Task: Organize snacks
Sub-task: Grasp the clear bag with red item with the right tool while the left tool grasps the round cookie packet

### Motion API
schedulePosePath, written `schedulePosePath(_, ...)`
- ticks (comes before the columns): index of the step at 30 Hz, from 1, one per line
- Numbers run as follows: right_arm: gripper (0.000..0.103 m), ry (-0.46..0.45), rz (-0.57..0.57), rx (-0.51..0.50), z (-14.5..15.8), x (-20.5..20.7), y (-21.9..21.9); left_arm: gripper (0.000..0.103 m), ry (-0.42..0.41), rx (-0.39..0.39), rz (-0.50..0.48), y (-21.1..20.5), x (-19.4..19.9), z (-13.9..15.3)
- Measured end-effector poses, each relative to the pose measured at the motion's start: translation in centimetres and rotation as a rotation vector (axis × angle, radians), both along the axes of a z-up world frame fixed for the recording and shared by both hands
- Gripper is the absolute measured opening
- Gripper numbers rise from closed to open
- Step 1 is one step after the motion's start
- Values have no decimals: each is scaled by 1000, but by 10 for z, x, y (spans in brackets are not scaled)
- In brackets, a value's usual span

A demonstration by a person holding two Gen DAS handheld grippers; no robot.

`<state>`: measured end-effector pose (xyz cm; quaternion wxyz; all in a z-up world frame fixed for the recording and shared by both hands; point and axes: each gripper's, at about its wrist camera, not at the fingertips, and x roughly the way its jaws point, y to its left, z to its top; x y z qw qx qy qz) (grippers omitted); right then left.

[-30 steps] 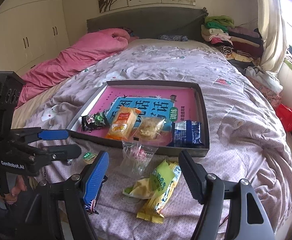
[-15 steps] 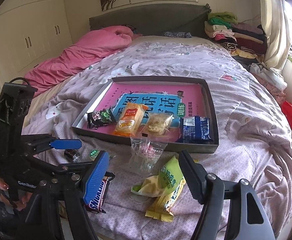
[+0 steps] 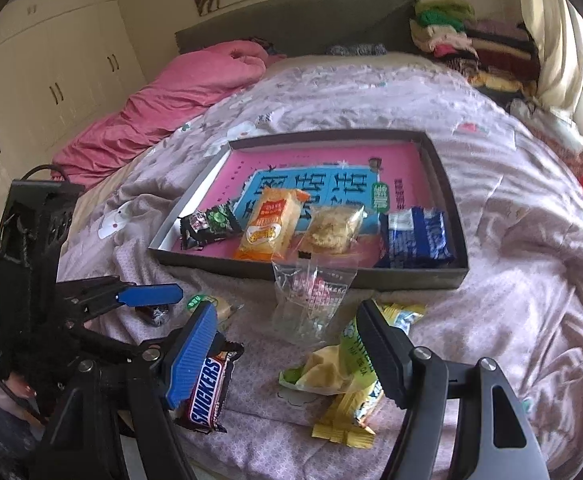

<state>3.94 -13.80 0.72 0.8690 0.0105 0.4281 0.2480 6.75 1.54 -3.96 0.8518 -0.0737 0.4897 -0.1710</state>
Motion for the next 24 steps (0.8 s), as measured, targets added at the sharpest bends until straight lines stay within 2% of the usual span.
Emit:
schedulePosePath(8, 72, 73, -39, 48, -18, 17, -4, 83, 4, 12, -18, -6, 3, -6)
schedulePosePath(21, 71, 114, -36, 73, -32, 35, 6, 82, 23, 12, 10, -2, 11, -11)
schedulePosePath(24, 66, 122, -32, 67, -35, 37, 9, 82, 23, 10, 13, -2, 12, -12)
